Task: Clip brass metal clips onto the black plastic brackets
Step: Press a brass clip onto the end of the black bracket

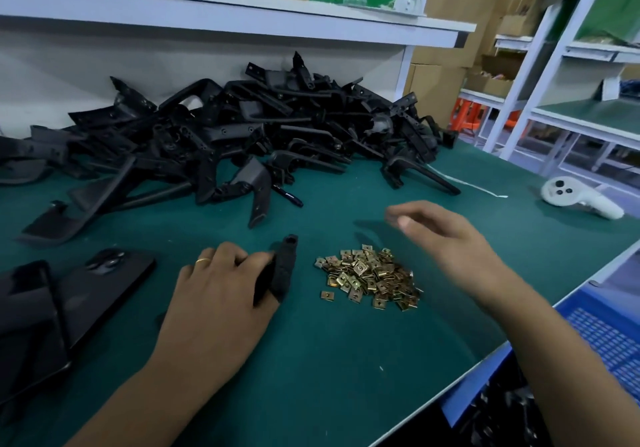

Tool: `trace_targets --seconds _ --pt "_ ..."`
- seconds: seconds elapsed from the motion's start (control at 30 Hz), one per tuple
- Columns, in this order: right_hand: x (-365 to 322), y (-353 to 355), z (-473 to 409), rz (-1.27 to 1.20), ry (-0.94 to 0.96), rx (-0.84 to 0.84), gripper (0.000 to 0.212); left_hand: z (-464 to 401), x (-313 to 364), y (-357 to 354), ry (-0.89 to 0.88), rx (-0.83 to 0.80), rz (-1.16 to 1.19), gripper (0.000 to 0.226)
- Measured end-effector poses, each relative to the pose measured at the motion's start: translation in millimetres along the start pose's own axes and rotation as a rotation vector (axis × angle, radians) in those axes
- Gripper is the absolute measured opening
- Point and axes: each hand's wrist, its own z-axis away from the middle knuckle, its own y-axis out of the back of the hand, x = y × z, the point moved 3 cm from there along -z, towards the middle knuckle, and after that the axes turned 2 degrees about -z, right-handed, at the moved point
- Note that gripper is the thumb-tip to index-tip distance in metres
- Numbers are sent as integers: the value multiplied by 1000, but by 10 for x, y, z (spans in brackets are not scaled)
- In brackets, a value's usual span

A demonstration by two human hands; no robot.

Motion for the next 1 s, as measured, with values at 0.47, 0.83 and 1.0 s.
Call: trace_targets --seconds 0.47,0.83,1.0 --pt "-56 -872 801 648 87 170 24 4 41 -73 -124 -22 204 63" --pt "-63 -873 776 589 71 118 8 -6 41 -110 -179 23 225 67" --pt "-80 -862 781 585 56 85 5 -11 21 -141 -210 31 209 67"
